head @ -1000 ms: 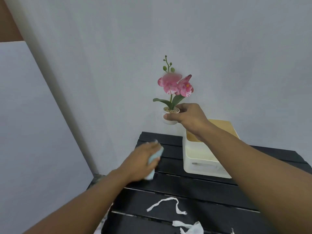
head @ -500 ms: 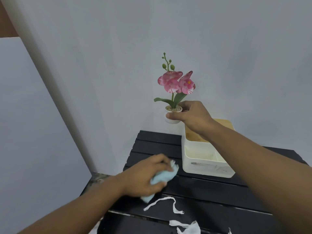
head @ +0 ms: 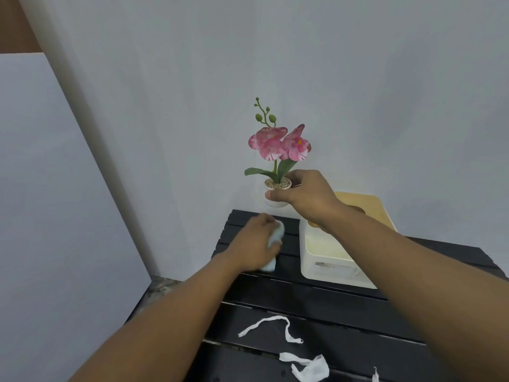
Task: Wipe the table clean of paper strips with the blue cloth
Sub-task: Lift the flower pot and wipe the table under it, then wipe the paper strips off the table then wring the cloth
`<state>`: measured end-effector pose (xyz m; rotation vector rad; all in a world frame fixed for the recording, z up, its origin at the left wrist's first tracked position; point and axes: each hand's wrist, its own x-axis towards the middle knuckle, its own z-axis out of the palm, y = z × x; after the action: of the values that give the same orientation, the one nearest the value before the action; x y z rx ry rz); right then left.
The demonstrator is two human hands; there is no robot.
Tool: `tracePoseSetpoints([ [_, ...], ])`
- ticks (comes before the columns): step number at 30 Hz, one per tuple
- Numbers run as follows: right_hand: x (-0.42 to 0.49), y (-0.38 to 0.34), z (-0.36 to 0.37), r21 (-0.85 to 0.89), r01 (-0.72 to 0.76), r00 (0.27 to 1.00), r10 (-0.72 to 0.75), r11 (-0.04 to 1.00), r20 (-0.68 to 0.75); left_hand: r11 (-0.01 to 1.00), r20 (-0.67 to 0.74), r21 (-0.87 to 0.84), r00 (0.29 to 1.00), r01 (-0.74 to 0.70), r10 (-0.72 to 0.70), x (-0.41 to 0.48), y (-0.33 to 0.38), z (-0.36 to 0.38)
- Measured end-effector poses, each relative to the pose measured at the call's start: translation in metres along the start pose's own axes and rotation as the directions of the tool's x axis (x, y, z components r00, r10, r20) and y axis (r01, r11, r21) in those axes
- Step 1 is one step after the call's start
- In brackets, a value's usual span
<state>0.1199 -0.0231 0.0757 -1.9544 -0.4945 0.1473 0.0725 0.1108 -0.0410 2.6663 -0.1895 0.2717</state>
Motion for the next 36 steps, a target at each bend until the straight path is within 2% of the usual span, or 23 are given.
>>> tracePoseSetpoints([
  [1, 0.000, 0.000, 0.002, 0.014, -0.009, 1.000, 0.009, 1.000, -0.002, 0.993, 0.081, -0.062, 0.991, -0.105, 0.109, -0.018, 0.004, -0.006],
  [3, 0.001, 0.001, 0.009, 0.040, -0.035, 0.999, 0.036, 0.999, -0.006, 0.968, 0.139, -0.173, 0.968, -0.184, 0.209, -0.059, 0.007, -0.018],
  [5, 0.000, 0.002, 0.018, 0.058, -0.065, 0.998, 0.065, 0.996, 0.001, 0.962, 0.112, -0.232, 0.979, -0.143, 0.173, -0.103, 0.006, -0.026],
  [7, -0.003, 0.004, 0.031, 0.060, -0.085, 0.996, 0.084, 0.995, 0.009, 0.975, 0.006, -0.215, 0.998, -0.055, 0.057, -0.139, 0.001, -0.029],
  [10, -0.012, 0.015, 0.055, 0.057, -0.121, 0.993, 0.120, 0.991, 0.012, 0.986, -0.152, -0.152, 0.984, 0.073, -0.096, -0.163, 0.001, -0.028],
  [15, -0.035, 0.047, 0.089, 0.057, -0.165, 0.985, 0.168, 0.985, -0.046, 0.986, -0.224, -0.069, 0.961, 0.151, -0.163, -0.159, 0.011, -0.021],
  [22, -0.049, 0.060, 0.098, 0.019, -0.069, 0.991, 0.070, 0.997, -0.110, 0.988, -0.222, -0.040, 0.963, 0.150, -0.155, -0.160, 0.011, -0.018],
  [27, -0.062, 0.057, 0.092, 0.002, -0.111, 0.994, 0.111, 0.994, 0.018, 0.988, -0.216, -0.041, 0.964, 0.148, -0.153, -0.160, 0.009, -0.016],
  [31, -0.103, 0.060, 0.072, -0.108, -0.111, 0.990, 0.119, 0.988, 0.075, 0.989, -0.179, -0.030, 0.973, 0.143, -0.146, -0.155, 0.008, -0.017],
  [34, -0.144, 0.069, 0.031, -0.166, -0.072, 0.992, 0.088, 0.983, 0.087, 0.991, -0.136, -0.015, 0.982, 0.131, -0.131, -0.148, 0.013, -0.023],
  [36, -0.176, 0.080, -0.005, -0.317, -0.014, 0.997, 0.039, 0.948, 0.073, 0.995, -0.081, -0.024, 0.991, 0.101, -0.102, -0.146, 0.023, -0.025],
])
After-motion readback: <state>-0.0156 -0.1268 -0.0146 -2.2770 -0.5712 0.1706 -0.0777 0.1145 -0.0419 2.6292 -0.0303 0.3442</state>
